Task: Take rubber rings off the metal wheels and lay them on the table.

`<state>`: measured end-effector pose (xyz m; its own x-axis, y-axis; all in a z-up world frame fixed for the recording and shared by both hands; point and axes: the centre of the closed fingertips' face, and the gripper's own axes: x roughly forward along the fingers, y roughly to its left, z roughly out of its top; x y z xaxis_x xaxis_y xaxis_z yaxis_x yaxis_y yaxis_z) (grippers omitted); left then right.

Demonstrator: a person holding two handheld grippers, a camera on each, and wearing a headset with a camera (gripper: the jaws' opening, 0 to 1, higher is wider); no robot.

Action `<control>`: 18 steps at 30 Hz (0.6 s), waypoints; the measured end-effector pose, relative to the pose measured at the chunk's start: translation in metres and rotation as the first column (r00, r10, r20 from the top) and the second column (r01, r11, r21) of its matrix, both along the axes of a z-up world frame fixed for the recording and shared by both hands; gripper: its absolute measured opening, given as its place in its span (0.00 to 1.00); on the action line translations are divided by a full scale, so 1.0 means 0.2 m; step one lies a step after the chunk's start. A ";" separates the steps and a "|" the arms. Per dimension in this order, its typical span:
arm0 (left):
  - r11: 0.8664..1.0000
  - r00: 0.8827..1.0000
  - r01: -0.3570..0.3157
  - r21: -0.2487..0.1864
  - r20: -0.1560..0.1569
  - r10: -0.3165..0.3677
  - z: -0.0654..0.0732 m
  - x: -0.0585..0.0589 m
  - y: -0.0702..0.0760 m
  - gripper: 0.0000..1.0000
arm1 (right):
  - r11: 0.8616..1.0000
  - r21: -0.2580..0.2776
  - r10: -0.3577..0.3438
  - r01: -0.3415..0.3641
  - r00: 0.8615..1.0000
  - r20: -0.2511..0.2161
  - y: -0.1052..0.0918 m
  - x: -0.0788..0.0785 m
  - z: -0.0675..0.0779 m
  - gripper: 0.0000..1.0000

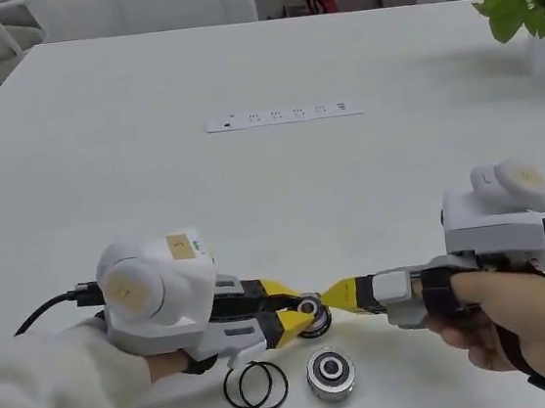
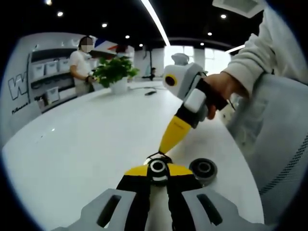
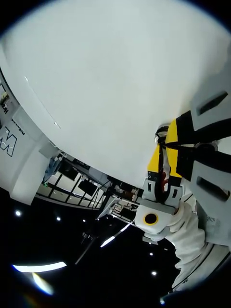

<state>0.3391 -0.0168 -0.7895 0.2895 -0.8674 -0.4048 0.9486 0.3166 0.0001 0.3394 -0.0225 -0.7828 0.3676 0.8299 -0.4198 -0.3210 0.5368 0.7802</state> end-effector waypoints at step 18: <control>1.000 1.000 -0.008 0.015 0.014 0.007 -0.01 0.01 -0.02 0.14 | 0.999 0.030 -0.042 0.042 0.999 -0.015 -0.03 0.04 0.03 0.00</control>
<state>0.3401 -0.0206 -0.7910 0.3016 -0.8589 -0.4139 0.9461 0.3235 0.0180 0.3466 -0.0284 -0.7773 0.3964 0.8262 -0.4003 -0.2877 0.5258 0.8005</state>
